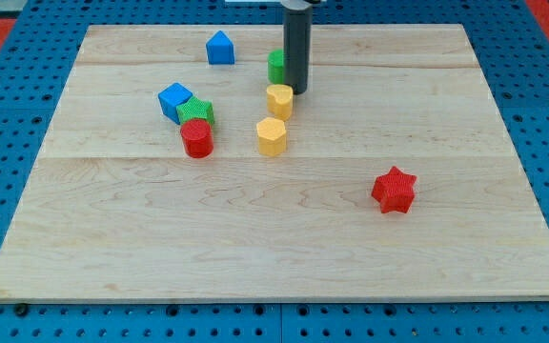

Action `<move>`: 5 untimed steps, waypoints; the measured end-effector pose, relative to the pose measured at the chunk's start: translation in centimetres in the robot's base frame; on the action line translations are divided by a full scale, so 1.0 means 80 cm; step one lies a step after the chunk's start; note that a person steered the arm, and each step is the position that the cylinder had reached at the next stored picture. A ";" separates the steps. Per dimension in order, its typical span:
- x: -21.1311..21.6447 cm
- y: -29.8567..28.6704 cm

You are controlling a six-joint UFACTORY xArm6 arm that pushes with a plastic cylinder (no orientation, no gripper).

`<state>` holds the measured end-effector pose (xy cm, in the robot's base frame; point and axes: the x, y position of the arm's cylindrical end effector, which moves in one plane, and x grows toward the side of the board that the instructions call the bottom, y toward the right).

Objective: Push the blue cube close to the blue triangle

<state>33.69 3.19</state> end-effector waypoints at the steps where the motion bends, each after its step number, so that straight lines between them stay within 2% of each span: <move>1: 0.035 0.001; 2: 0.053 0.002; 3: 0.042 0.019; 4: 0.069 0.057; 5: 0.146 0.059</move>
<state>45.37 7.90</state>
